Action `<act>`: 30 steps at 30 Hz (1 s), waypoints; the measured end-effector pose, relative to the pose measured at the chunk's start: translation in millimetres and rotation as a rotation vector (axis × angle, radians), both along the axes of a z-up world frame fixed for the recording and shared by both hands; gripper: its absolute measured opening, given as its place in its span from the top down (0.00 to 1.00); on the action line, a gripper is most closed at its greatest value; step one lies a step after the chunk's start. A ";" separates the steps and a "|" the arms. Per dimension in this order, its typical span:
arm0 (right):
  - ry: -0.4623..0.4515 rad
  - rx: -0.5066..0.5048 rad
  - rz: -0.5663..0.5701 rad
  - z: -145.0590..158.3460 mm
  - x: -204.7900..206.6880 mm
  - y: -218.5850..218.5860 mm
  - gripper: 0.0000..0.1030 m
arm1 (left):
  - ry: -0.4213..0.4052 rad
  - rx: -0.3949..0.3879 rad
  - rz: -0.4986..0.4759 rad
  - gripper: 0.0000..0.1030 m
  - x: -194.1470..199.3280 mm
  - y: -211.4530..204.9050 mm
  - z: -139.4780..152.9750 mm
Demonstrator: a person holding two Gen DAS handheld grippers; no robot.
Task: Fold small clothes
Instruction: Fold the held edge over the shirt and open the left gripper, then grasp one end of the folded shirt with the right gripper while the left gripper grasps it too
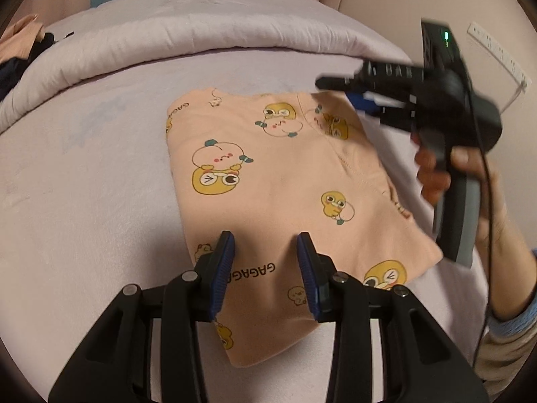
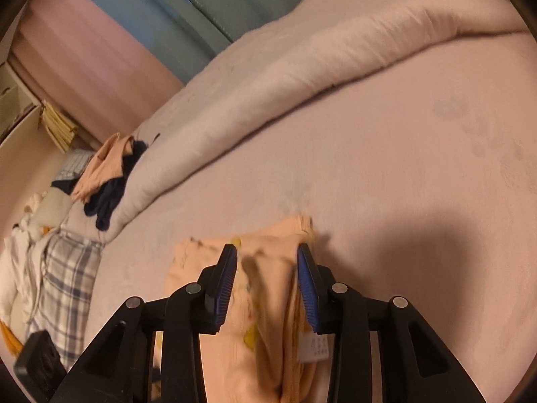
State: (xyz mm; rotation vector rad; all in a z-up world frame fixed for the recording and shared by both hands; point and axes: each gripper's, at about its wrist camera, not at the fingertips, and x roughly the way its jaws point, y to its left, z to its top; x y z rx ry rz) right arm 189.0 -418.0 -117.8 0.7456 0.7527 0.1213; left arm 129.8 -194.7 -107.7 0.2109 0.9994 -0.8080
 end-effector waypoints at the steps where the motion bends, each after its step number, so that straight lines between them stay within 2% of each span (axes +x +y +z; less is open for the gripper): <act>1: -0.015 -0.012 -0.010 3.7 -0.1 -0.1 0.65 | -0.005 0.006 -0.003 0.64 -0.2 -0.6 -1.1; 5: -0.043 -0.053 -0.064 16.6 -1.5 -5.9 0.65 | -0.003 0.007 -0.007 0.64 0.9 2.4 -1.4; 10: -0.079 -0.205 -0.138 37.6 -20.5 -2.0 0.65 | 0.000 0.010 -0.011 0.64 2.9 0.0 -0.7; 11: -0.080 -0.235 -0.120 40.6 -25.2 2.8 0.65 | 0.000 0.011 -0.010 0.64 1.7 -2.3 -0.6; 16: -0.077 -0.405 0.148 39.8 -58.0 60.5 0.66 | 0.004 0.009 -0.008 0.64 2.4 -3.2 -1.4; 20: -0.093 -0.465 0.280 38.5 -82.6 90.3 0.68 | -0.008 0.022 -0.012 0.64 1.9 -4.9 -2.0; 23: -0.108 -0.520 0.354 39.7 -92.8 105.0 0.68 | -0.015 0.029 -0.012 0.64 0.7 -5.6 -1.7; 26: -0.085 -0.596 0.405 33.5 -94.6 113.5 0.68 | -0.024 0.037 -0.012 0.64 -0.5 -6.9 -1.0; 29: -0.013 -0.680 0.394 16.9 -93.6 113.1 0.71 | -0.030 0.050 -0.017 0.64 0.0 -7.5 -3.4; 30: 0.024 -0.679 0.378 9.1 -92.3 107.7 0.71 | -0.032 0.055 -0.018 0.64 -1.0 -7.7 -4.2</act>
